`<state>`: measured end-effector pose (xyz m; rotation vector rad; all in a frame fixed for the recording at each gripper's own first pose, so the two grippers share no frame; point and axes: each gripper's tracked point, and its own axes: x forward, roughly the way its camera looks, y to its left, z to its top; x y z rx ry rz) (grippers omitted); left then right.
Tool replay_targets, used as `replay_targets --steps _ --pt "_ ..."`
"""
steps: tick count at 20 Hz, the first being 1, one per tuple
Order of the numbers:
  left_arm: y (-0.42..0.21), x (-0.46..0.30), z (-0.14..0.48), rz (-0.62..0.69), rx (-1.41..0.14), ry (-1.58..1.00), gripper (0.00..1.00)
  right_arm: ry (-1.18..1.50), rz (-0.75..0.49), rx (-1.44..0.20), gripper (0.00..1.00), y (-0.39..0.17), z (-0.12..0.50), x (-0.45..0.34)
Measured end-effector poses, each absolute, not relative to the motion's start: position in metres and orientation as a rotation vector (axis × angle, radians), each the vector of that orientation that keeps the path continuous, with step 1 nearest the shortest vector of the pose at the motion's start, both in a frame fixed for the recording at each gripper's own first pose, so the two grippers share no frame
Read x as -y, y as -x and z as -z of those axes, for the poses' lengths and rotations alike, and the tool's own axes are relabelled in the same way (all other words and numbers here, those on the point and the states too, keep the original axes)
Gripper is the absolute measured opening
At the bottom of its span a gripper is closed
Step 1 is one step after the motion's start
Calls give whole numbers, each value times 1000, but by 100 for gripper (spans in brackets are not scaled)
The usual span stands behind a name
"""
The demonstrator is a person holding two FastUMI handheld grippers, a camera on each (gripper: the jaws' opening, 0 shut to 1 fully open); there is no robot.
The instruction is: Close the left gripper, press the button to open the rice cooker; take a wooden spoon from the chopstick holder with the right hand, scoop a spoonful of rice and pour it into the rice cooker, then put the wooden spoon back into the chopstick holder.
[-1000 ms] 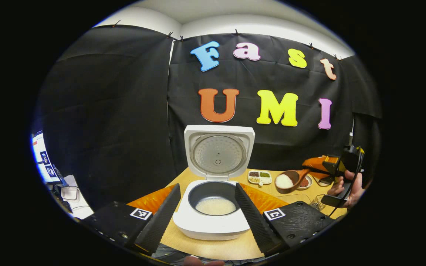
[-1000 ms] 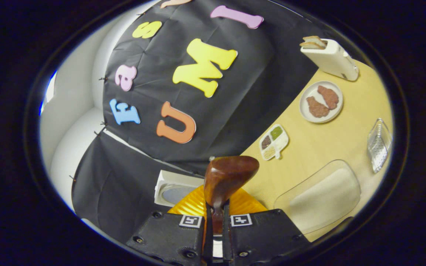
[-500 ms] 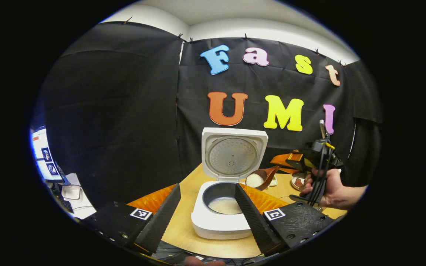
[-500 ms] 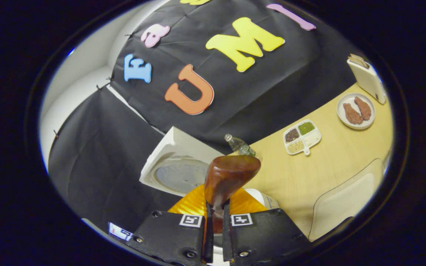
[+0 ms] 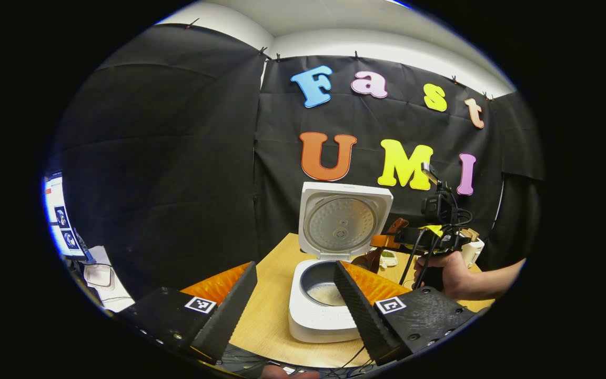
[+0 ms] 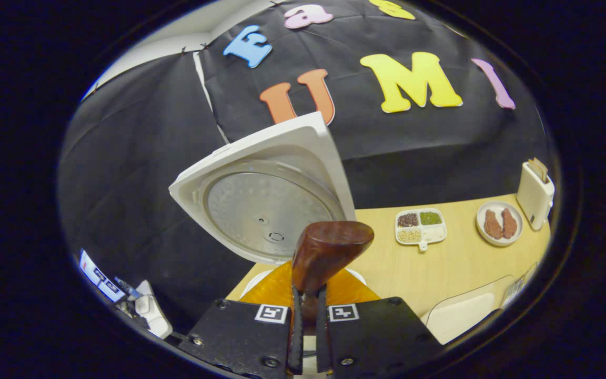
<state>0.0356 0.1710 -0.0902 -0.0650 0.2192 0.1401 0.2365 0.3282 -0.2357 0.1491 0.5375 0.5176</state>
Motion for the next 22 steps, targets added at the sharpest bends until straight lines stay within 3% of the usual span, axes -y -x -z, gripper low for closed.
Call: replay_targets --steps 14,22 --pt "-24 -181 89 -116 -189 88 95 404 -590 -181 15 -213 169 -365" --pt "-20 -177 86 -119 -181 89 95 304 -571 -225 15 -214 164 -356"
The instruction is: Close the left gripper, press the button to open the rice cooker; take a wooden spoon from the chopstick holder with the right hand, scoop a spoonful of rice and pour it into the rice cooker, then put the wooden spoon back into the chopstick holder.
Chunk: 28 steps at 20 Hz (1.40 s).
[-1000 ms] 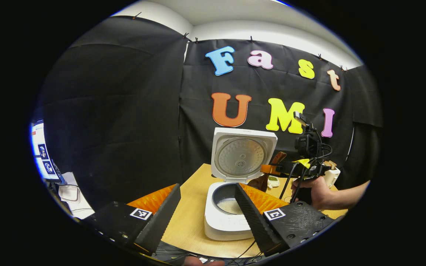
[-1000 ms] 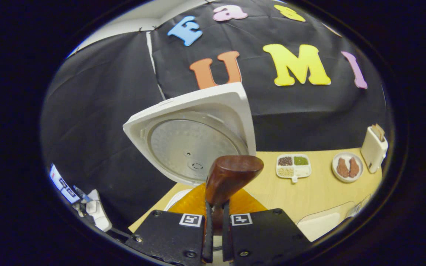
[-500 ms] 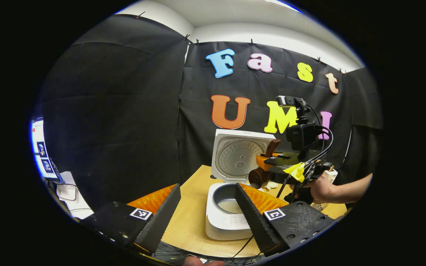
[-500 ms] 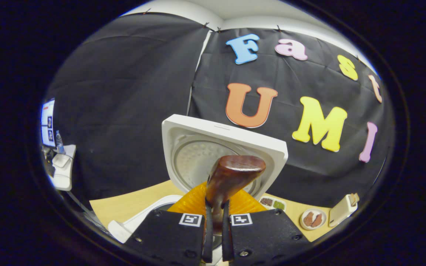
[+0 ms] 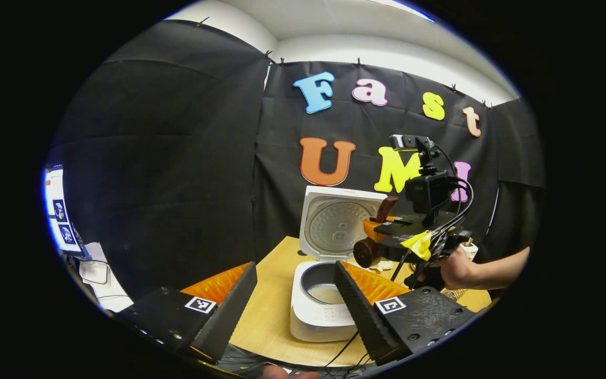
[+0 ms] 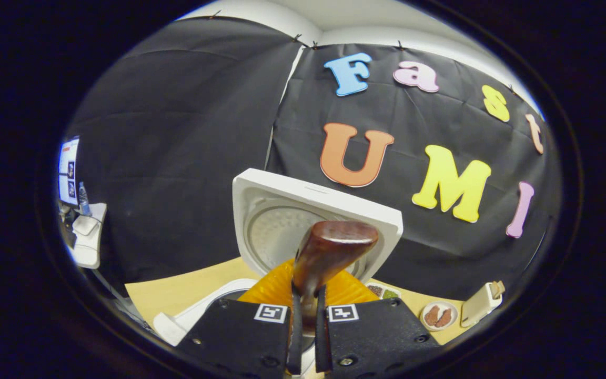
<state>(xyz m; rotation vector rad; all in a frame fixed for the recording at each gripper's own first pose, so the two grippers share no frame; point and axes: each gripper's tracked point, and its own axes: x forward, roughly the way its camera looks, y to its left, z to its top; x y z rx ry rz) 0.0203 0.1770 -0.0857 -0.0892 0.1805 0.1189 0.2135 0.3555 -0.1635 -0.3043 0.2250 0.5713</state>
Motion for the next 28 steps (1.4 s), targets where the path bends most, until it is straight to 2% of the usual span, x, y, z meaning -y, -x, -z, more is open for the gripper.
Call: replay_targets --steps 5,9,12,16,23,28 --pt "-21 -163 81 -103 -171 98 95 127 -571 -278 15 -213 152 -338" --pt "-26 -140 77 -81 -164 79 95 -155 -584 -360 15 -204 133 -308" --pt "-31 -112 75 -47 -171 67 95 -369 -582 -402 15 -202 114 -266" --pt "-40 -66 72 11 -158 60 94 -539 -505 -416 14 -210 92 -180" --pt "-56 9 70 79 -157 42 95 -534 -335 -390 14 -212 95 -16" --pt "-69 43 69 94 -165 41 95 -439 -179 -415 14 -217 135 96"
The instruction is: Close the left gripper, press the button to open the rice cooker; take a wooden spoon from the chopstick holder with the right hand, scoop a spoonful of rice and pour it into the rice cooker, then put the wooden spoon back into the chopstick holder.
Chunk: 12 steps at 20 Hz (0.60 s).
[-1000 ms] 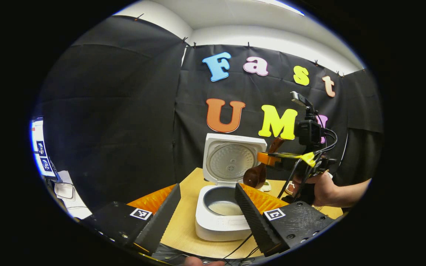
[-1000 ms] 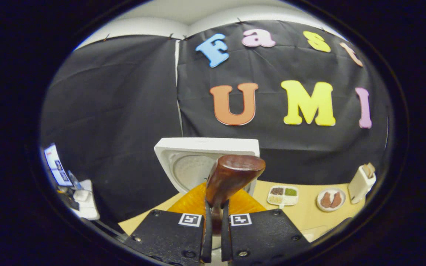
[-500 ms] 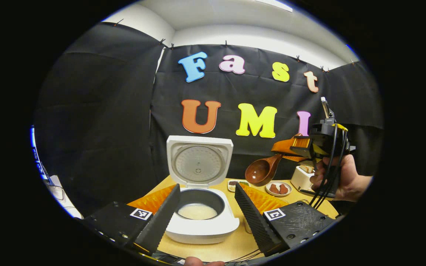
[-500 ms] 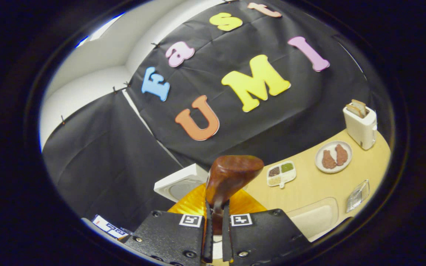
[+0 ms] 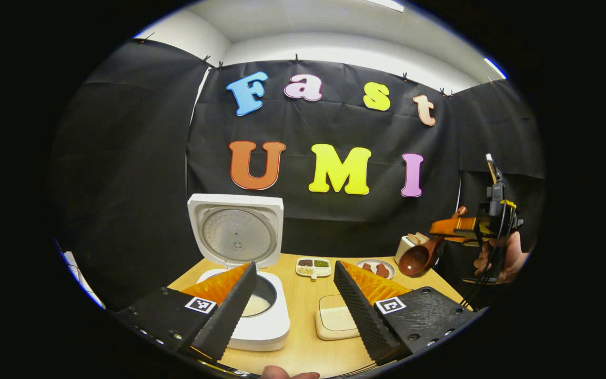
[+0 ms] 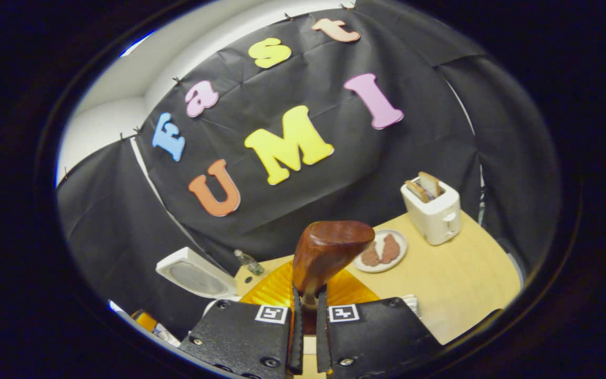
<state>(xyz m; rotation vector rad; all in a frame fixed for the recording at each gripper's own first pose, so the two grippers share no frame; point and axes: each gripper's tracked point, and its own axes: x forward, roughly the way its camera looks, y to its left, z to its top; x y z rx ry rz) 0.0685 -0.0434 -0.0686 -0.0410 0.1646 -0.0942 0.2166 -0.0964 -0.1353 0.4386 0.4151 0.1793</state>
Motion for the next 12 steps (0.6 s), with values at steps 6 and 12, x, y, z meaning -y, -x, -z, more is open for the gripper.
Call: replay_targets --steps 6,12 --pt "-78 62 74 70 -204 49 95 -349 -61 -517 15 -232 213 162" --pt "-84 61 72 28 -228 43 95 -280 -21 -585 15 -245 276 165"
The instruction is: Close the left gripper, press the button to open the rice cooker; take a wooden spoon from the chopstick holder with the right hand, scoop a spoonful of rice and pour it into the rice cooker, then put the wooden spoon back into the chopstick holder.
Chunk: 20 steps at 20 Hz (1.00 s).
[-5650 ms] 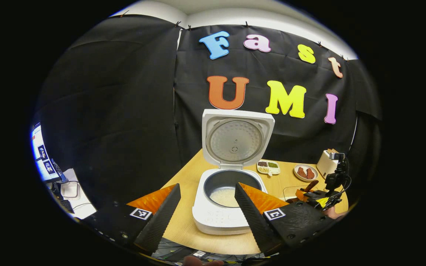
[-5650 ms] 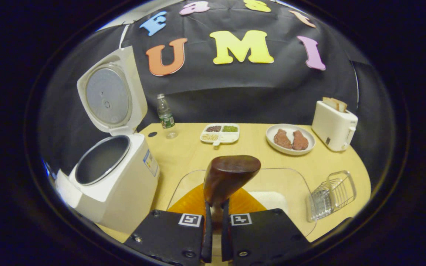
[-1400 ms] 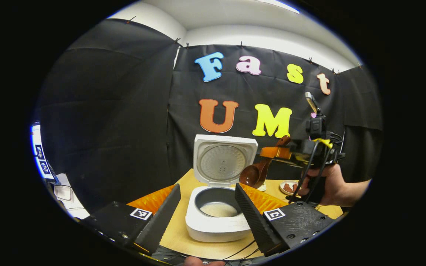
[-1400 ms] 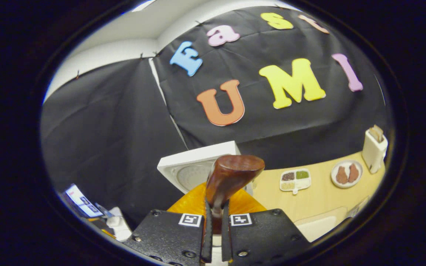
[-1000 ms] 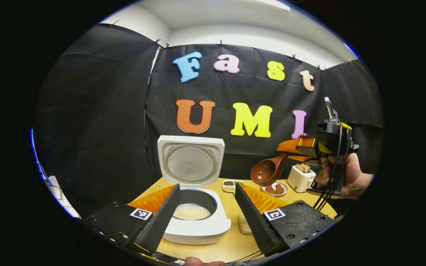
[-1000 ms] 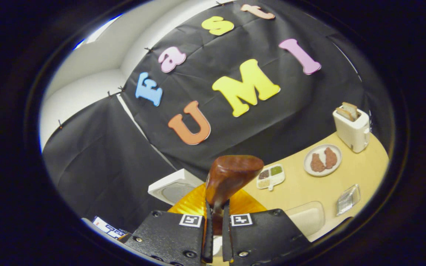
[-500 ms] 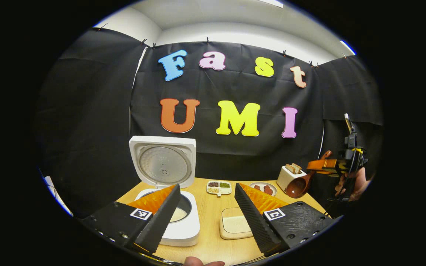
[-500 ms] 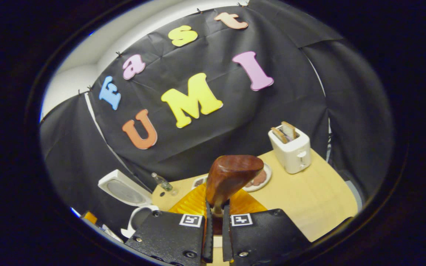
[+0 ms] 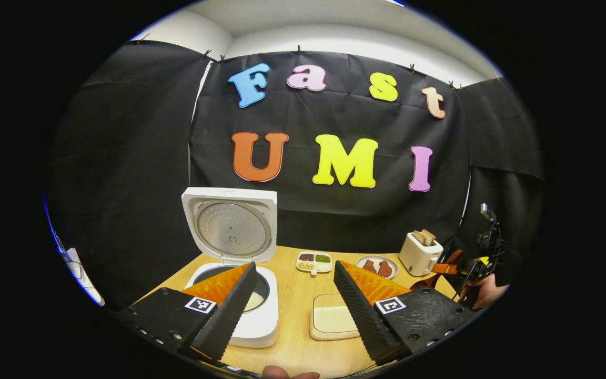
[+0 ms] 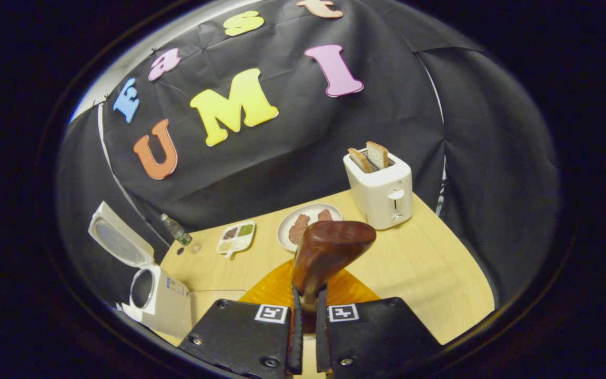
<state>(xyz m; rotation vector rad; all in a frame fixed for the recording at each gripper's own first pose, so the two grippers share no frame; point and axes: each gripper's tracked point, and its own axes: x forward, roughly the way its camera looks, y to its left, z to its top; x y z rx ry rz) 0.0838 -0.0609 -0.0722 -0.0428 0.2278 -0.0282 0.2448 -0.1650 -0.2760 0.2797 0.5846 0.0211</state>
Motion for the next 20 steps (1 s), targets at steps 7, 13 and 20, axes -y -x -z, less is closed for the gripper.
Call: replay_targets --steps 7,13,20 --pt "-87 43 74 -14 -260 21 94 -251 -10 -613 15 -252 332 157" --pt "-88 41 70 -17 -265 15 95 -251 -12 -606 17 -253 353 152" --pt "-96 39 52 -7 -214 43 95 -215 -12 -512 65 -250 304 159"
